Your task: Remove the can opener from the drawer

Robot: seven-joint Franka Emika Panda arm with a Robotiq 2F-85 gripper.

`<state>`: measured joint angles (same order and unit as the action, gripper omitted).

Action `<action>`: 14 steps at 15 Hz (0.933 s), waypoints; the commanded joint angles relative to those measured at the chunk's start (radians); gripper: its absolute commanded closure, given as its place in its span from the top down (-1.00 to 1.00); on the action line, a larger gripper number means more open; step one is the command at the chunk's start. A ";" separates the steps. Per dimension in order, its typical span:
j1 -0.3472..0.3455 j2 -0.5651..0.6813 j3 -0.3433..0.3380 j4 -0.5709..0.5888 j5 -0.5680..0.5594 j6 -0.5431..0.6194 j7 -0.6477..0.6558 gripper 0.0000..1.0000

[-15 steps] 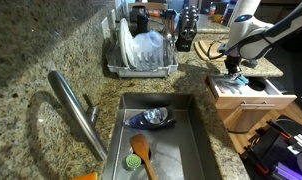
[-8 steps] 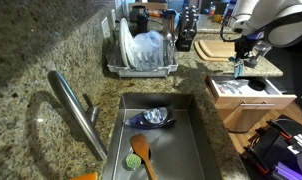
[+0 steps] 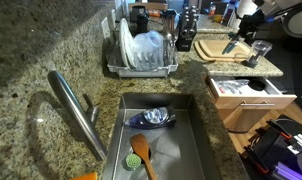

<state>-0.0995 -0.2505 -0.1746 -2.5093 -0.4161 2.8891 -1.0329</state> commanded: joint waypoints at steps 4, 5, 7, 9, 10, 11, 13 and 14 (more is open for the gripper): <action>0.135 0.069 -0.077 -0.070 0.160 0.228 -0.098 -0.93; 0.159 0.086 -0.088 -0.074 0.174 0.244 -0.102 -0.93; 0.171 0.099 -0.095 -0.074 0.178 0.255 -0.102 -0.98; 0.080 0.169 -0.042 -0.036 0.139 0.379 -0.019 -0.98; 0.064 0.198 -0.041 -0.010 0.139 0.420 0.007 -0.98; 0.042 0.239 -0.042 0.025 0.139 0.468 0.025 -0.98; 0.004 0.329 -0.036 0.108 0.221 0.544 -0.004 -0.98; 0.017 0.368 -0.058 0.151 0.285 0.543 -0.040 -0.98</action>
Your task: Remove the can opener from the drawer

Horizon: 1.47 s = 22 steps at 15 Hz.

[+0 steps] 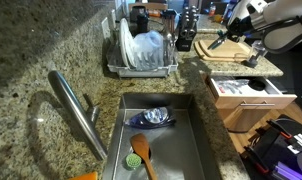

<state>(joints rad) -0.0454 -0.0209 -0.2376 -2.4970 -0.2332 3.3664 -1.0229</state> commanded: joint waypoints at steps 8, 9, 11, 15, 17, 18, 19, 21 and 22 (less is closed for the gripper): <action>0.019 0.197 -0.053 0.127 0.166 0.135 -0.069 -0.98; 0.030 0.243 -0.057 0.156 0.192 0.176 -0.070 -0.98; 0.093 0.308 -0.098 0.285 0.303 0.099 -0.105 -0.98; 0.085 0.289 -0.083 0.245 0.291 0.085 -0.073 -0.93; 0.082 0.287 -0.082 0.235 0.290 0.085 -0.070 -0.93; 0.081 0.286 -0.083 0.234 0.290 0.085 -0.070 -0.93; 0.089 0.297 -0.098 0.244 0.302 0.060 -0.077 -0.98; 0.079 0.324 -0.102 0.277 0.314 -0.015 -0.055 -0.98; 0.084 0.336 -0.112 0.287 0.321 -0.028 -0.046 -0.98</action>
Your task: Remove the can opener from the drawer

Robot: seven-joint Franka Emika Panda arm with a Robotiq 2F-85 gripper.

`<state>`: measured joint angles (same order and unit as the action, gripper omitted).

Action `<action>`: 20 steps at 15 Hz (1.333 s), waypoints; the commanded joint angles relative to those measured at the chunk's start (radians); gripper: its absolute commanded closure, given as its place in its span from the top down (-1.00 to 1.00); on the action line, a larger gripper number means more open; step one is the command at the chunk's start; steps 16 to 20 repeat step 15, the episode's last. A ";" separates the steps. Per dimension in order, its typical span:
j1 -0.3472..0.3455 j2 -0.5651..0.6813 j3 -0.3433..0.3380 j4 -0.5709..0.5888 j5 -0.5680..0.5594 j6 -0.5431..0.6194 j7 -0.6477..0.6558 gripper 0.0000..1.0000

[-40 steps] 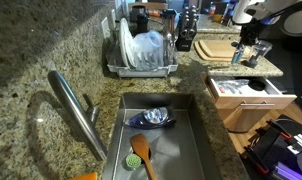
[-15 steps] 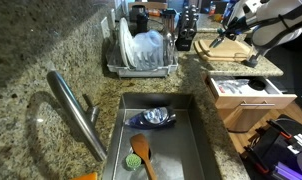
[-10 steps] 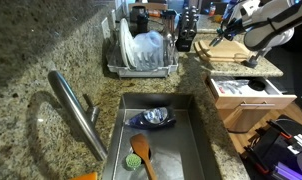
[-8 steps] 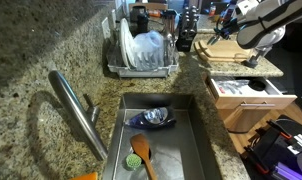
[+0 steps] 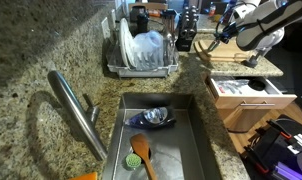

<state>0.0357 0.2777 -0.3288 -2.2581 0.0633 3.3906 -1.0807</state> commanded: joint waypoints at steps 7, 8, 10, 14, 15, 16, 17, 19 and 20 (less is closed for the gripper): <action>-0.120 -0.051 0.140 0.084 0.046 -0.455 0.055 0.16; -0.145 -0.068 0.174 0.097 0.097 -0.537 0.020 0.28; -0.178 -0.108 0.217 0.112 0.202 -0.697 -0.056 0.56; -0.200 -0.132 0.241 0.121 0.202 -0.807 -0.043 0.65; -0.206 -0.148 0.243 0.121 0.205 -0.834 -0.047 0.78; -0.206 -0.148 0.243 0.121 0.205 -0.834 -0.047 0.78; -0.206 -0.148 0.243 0.121 0.205 -0.834 -0.047 0.78; -0.206 -0.148 0.243 0.121 0.205 -0.834 -0.047 0.78; -0.206 -0.148 0.243 0.121 0.205 -0.834 -0.047 0.78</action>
